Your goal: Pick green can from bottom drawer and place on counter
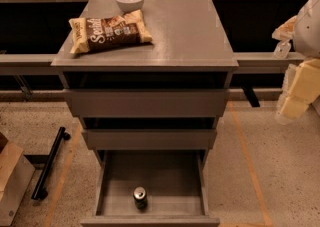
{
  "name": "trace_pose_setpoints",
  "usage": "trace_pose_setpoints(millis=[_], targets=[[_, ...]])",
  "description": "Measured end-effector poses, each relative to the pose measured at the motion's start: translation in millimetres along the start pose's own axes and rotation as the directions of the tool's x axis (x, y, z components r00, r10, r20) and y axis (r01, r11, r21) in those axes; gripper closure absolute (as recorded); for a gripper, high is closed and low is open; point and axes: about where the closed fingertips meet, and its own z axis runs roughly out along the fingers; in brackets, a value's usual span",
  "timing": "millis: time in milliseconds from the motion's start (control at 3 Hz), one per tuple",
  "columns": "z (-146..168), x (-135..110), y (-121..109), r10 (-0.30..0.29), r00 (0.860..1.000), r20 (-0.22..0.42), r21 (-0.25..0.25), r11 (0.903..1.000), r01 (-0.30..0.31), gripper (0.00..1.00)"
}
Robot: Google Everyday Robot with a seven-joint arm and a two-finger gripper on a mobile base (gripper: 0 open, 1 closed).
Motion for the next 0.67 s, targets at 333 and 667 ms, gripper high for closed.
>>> trace_pose_setpoints(millis=[333,667], targets=[[0,0,0,0.0,1.0,0.0,0.0,1.0,0.0,0.0],[12,-1,1,0.022,0.996,0.082,-0.02,0.9996,-0.021,0.0]])
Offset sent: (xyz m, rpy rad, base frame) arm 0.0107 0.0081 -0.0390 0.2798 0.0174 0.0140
